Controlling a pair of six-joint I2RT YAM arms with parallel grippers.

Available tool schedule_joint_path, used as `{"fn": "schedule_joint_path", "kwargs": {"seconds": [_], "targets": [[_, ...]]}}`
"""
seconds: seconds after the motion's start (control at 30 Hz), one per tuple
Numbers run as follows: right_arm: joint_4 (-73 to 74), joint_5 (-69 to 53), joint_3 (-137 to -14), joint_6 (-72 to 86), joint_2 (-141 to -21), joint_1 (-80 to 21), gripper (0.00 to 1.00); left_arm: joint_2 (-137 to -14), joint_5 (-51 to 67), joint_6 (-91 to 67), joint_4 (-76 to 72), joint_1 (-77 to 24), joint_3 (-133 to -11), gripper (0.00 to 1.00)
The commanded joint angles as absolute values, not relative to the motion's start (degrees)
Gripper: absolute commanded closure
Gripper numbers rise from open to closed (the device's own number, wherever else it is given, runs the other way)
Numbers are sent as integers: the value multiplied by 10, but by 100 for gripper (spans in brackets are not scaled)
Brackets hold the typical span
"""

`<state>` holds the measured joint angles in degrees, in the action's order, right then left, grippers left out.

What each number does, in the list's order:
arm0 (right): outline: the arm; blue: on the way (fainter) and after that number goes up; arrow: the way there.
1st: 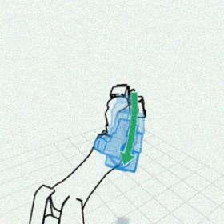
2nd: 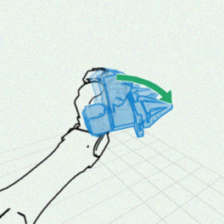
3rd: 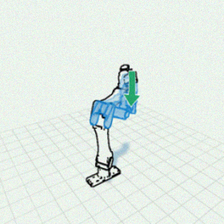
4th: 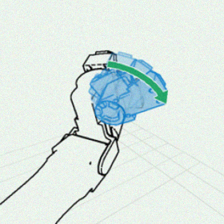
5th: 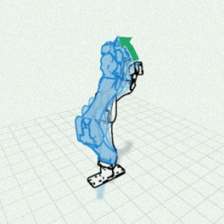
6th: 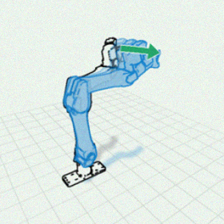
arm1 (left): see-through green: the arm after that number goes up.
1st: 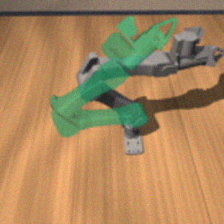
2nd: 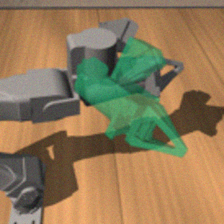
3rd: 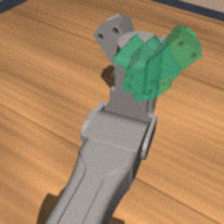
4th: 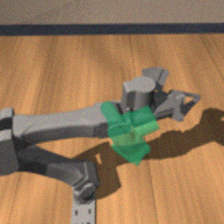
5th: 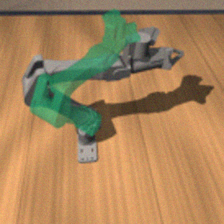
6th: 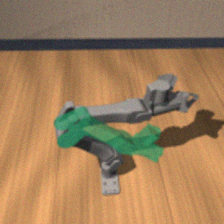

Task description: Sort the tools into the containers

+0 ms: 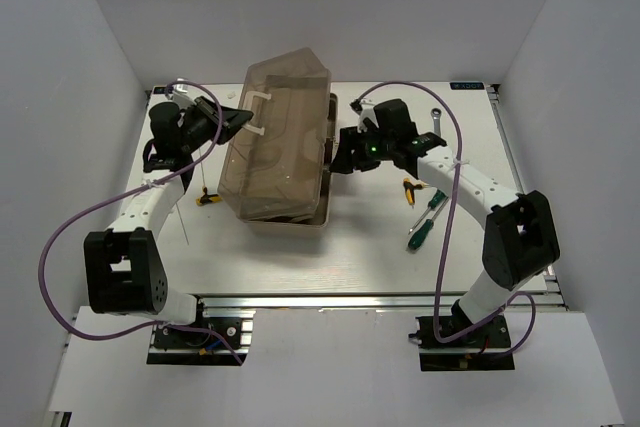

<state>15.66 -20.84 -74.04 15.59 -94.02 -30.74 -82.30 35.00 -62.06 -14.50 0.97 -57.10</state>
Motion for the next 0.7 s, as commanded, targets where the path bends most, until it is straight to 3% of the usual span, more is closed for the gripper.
{"fn": "schedule_joint_path", "kwargs": {"seconds": [0.0, 0.67], "targets": [[171, -142, -746, 176, -940, -297, 38, -812, 356, -619, -160, 20, -556, 100], [162, -195, -738, 308, -998, -353, 41, -818, 379, -643, -189, 22, -560, 100]]}}
